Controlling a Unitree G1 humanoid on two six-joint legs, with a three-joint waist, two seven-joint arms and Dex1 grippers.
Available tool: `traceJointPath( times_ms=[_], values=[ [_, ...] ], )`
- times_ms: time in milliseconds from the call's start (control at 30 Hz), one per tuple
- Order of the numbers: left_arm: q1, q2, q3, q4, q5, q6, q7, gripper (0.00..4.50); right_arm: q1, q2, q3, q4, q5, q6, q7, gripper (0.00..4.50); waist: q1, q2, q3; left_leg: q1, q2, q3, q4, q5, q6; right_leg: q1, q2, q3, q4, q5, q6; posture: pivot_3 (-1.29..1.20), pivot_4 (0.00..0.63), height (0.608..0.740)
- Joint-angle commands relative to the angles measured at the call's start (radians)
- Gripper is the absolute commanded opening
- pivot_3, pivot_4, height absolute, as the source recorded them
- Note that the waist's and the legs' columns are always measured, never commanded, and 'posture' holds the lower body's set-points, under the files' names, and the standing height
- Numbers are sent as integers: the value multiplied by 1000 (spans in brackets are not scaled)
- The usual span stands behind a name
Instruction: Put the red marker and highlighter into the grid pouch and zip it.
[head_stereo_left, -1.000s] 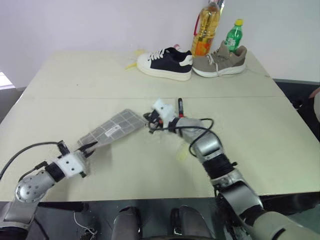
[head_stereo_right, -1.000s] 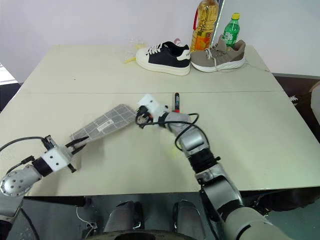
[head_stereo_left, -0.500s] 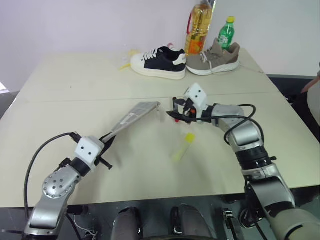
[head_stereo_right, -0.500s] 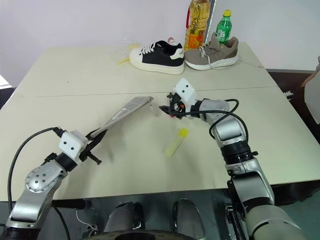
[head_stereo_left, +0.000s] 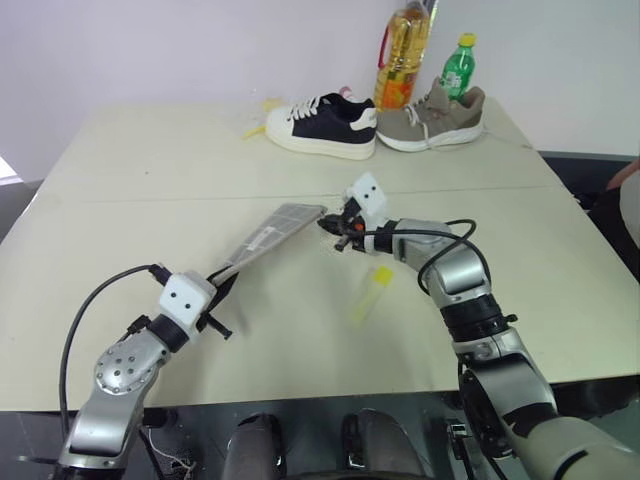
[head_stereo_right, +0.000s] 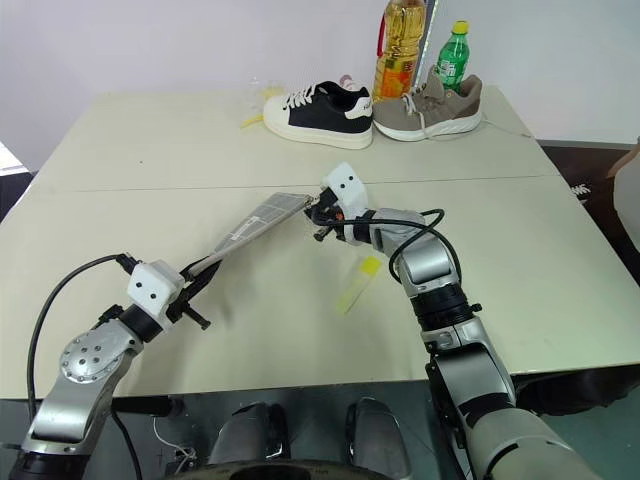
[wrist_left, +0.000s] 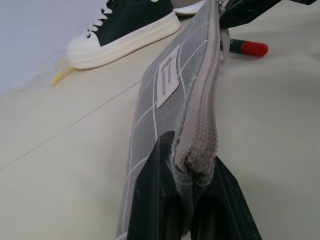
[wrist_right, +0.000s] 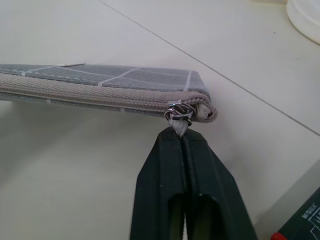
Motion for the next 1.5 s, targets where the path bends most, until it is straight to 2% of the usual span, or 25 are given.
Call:
traceJointPath(
  times_ms=[33, 267, 533, 667, 1100, 1200, 1300, 1367, 1400, 1500],
  values=[
    [-10, -9, -7, -32, 13, -4, 0, 0, -24, -1, 7, -72, 3, 7, -3, 14, 0, 0, 0, 0, 0, 0, 0, 0, 0, 0, 0, 0, 0, 0, 0, 0, 150, 705],
    [-64, -74, -117, -44, 70, 73, 29, 0, 1, -70, 179, -244, -82, 14, 56, 14, 4, 0, 0, 0, 0, 0, 0, 0, 0, 0, 0, 0, 0, 0, 0, 0, 150, 705],
    [-180, -182, -177, -37, 72, 163, 72, 0, 2, -103, 276, -388, -109, 31, 102, 14, 6, -1, -1, 0, -1, -1, 1, 0, 0, 0, 0, 0, 0, 0, 0, 0, 150, 705],
    [-216, -223, -163, -46, 45, 189, 82, 0, 3, -124, 299, -426, -128, 31, 113, 14, 12, -1, -1, 0, -1, -1, 1, 0, 0, 0, 0, 0, 0, 0, 0, 0, 150, 705],
    [-261, -238, -162, -8, 82, 188, 111, 0, 13, -121, 355, -497, -136, -11, 171, 14, 23, -1, -1, 0, -1, -1, 1, 0, 0, 1, 0, 0, -1, 0, 0, 0, 150, 705],
    [-260, -245, -146, -8, 88, 182, 129, 0, 12, -137, 325, -489, -111, -7, 198, 1029, 23, -1, -1, 0, -1, -1, 1, 0, 0, 1, 0, 0, -1, 0, 0, 0, 150, 705],
    [-258, -234, -124, -11, 91, 180, 140, 0, 11, -163, 273, -480, -81, 0, 221, 2518, 23, -1, -1, 0, -1, -1, 1, 0, 0, 1, 0, 0, -1, 0, 0, 0, 150, 705],
    [-248, -207, -79, -16, 95, 170, 150, 0, 1, -192, 194, -434, -68, 32, 196, 3646, 24, -1, -1, 0, -1, -1, 1, 0, 0, 1, 0, 0, -1, 0, 0, 0, 150, 705],
    [-242, -191, -53, -18, 93, 163, 150, 0, -6, -205, 158, -402, -70, 54, 175, 4057, 24, -1, -1, 0, -1, -1, 1, 0, 0, 1, 0, 0, -1, 0, 0, 0, 150, 705],
    [-219, -138, -1, -15, 92, 130, 133, 0, -34, -196, 75, -283, -99, 145, 54, 4057, 23, -1, -1, 0, -1, -1, 2, 0, 0, 1, 0, 0, -1, 0, 0, 0, 150, 705]
  ],
)
